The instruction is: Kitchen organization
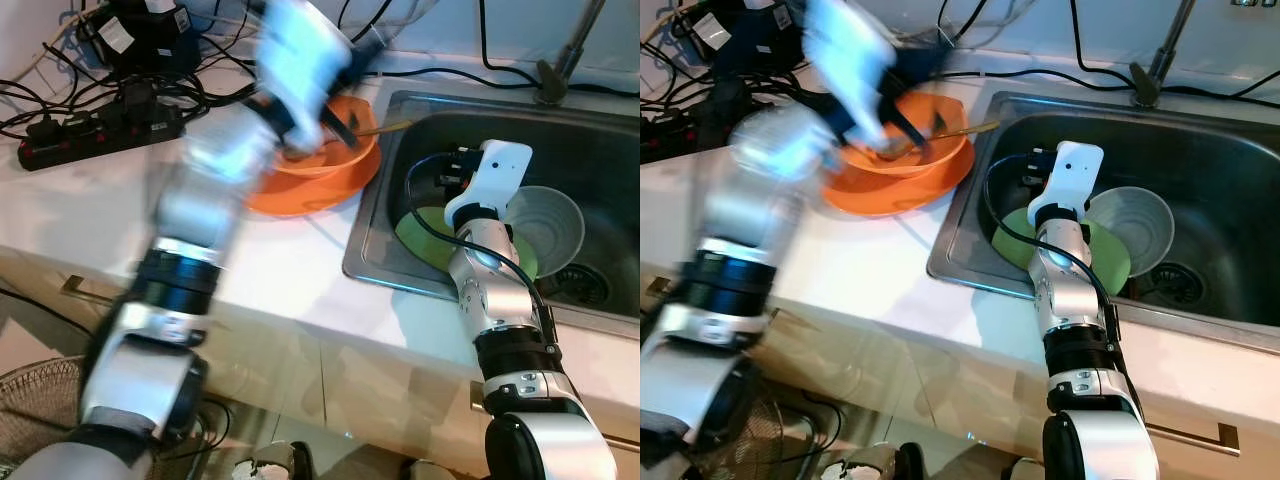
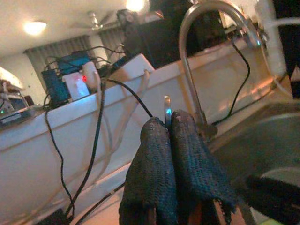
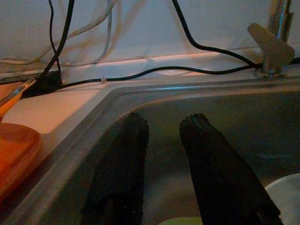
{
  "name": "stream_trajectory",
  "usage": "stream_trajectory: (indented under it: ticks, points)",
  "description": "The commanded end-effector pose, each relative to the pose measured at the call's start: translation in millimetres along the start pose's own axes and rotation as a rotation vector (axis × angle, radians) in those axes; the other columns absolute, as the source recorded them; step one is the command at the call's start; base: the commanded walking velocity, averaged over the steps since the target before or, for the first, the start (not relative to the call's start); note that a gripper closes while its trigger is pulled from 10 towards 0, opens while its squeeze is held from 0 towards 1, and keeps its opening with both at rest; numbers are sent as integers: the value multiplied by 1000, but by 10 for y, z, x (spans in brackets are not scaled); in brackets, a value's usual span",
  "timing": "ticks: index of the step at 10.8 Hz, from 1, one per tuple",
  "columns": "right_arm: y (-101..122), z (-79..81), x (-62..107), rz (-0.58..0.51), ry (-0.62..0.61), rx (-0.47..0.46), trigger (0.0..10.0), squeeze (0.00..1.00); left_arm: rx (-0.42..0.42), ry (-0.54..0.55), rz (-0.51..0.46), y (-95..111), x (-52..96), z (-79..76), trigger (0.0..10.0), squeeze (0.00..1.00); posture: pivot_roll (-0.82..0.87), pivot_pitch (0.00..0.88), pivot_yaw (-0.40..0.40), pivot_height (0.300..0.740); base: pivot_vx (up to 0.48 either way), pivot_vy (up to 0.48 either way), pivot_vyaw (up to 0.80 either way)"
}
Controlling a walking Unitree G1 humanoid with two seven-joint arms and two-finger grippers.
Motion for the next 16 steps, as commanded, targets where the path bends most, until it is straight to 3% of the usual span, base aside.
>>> stream_trajectory:
  ticks: [1,3,7,8,9,11,12,13,14,16]
  points:
    - [-45,13,0,18,2,-12,10000,0,29,0,-5,22,50,33,10000,0,101,70,79,740,0,0,0]
    - [-59,37,-3,23,9,-13,10000,0,164,4,-72,186,182,106,10000,0,108,75,78,740,0,0,0]
    - [-23,22,-4,7,12,-9,10000,0,358,103,-205,381,250,281,10000,0,85,50,88,740,0,0,0]
    - [13,0,-9,-10,8,-4,10000,0,391,124,-202,314,217,263,10000,0,78,44,91,740,0,0,0]
    - [46,-44,-14,-23,1,4,10000,1000,421,107,-178,225,181,145,10000,0,71,36,92,740,0,0,0]
    - [294,-207,-74,-91,0,58,10000,1000,477,90,-167,149,162,14,10000,0,63,38,90,740,0,0,0]
    - [468,-347,-117,-136,-25,101,10000,827,482,90,-165,142,154,-2,10000,0,60,46,88,740,0,0,0]
    - [557,-418,-126,-160,-41,118,10000,0,486,89,-164,137,150,-13,10000,0,58,51,89,740,0,0,0]
    - [674,-438,-132,-187,-20,138,10000,0,488,79,-158,131,137,-49,10000,0,57,61,88,740,0,0,0]
    - [835,-316,-118,-223,82,156,10000,0,480,73,-148,121,122,-85,10000,0,48,70,91,740,0,0,0]
Point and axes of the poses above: a point about 5 cm out from each wrist's last joint towards the gripper, its own x axis pointing back from the gripper into the wrist, its own y axis along the axis of the wrist's last joint, z = x × y, the point moved 3 cm from there along -x, pointing out of the wrist towards the gripper, and after that the axes turned 6 degrees about -x, right-handed, at the moved point
